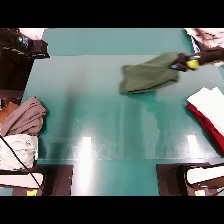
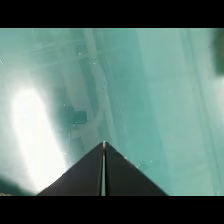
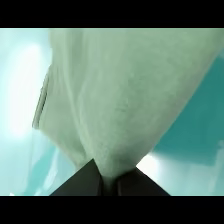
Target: Fold the shirts.
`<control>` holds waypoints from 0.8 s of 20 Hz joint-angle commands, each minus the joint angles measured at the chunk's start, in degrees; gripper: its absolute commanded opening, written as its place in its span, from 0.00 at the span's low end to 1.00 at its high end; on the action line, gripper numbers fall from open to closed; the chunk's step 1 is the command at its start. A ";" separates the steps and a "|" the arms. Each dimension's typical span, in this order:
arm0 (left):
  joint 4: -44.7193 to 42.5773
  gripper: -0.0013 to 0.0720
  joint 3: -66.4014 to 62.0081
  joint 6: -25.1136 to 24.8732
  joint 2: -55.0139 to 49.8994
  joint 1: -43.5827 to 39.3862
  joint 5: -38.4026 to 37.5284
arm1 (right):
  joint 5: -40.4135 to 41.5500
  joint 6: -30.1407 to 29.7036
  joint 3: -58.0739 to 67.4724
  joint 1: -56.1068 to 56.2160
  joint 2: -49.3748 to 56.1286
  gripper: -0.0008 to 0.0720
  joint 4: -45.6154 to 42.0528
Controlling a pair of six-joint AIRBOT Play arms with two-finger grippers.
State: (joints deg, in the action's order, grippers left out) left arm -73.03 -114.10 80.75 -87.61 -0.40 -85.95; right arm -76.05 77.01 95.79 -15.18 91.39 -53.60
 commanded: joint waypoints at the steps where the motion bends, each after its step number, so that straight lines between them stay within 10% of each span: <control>1: 0.87 0.06 0.02 0.31 0.04 -0.02 -0.13 | 2.80 1.64 -7.13 -12.81 -9.35 0.02 -4.00; 16: 2.75 0.06 0.02 -1.31 0.04 -0.02 0.90 | 2.49 3.13 -15.10 -28.39 -28.33 0.02 -2.99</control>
State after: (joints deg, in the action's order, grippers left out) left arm -70.30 -114.10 80.47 -87.61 -0.40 -85.58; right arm -73.10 79.09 80.79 -42.98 65.43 -56.58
